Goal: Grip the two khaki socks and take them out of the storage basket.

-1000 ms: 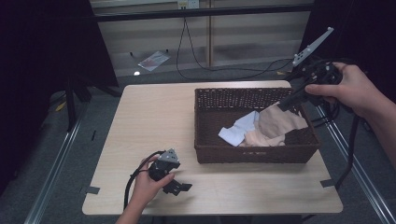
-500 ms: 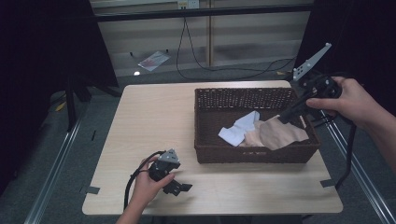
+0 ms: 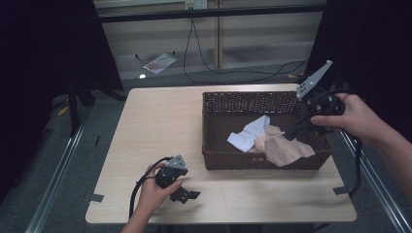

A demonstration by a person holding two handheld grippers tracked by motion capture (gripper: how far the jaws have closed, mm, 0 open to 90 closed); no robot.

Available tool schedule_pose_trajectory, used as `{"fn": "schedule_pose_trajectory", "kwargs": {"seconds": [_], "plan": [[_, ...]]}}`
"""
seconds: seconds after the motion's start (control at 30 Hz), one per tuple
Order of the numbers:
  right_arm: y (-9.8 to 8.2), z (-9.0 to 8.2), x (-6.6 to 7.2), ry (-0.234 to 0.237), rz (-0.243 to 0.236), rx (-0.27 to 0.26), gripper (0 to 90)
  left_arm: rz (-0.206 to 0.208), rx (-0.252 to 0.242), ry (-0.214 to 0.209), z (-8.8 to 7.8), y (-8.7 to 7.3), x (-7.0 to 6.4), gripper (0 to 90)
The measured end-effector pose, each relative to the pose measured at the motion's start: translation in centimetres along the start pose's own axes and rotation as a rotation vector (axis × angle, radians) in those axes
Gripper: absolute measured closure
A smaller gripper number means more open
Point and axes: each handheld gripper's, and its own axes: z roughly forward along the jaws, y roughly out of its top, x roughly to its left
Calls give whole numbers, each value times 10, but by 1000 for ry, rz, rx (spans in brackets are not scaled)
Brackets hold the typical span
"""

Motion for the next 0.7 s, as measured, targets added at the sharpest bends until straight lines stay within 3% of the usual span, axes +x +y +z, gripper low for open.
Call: {"fn": "schedule_pose_trajectory", "kwargs": {"seconds": [0.33, 0.57, 0.63, 0.7], "plan": [[-5, 33, 3, 2, -19, 49, 879, 0, 6, 3, -2, 0, 0, 29], [-10, 66, 0, 19, -27, 90, 870, 1, 9, 6, -3, 0, 1, 29], [-10, 73, 0, 10, -33, 93, 822, 2, 14, 9, -3, 0, 1, 29], [-10, 77, 0, 9, -29, 89, 708, 1, 10, 3, -3, 0, 1, 29]]}}
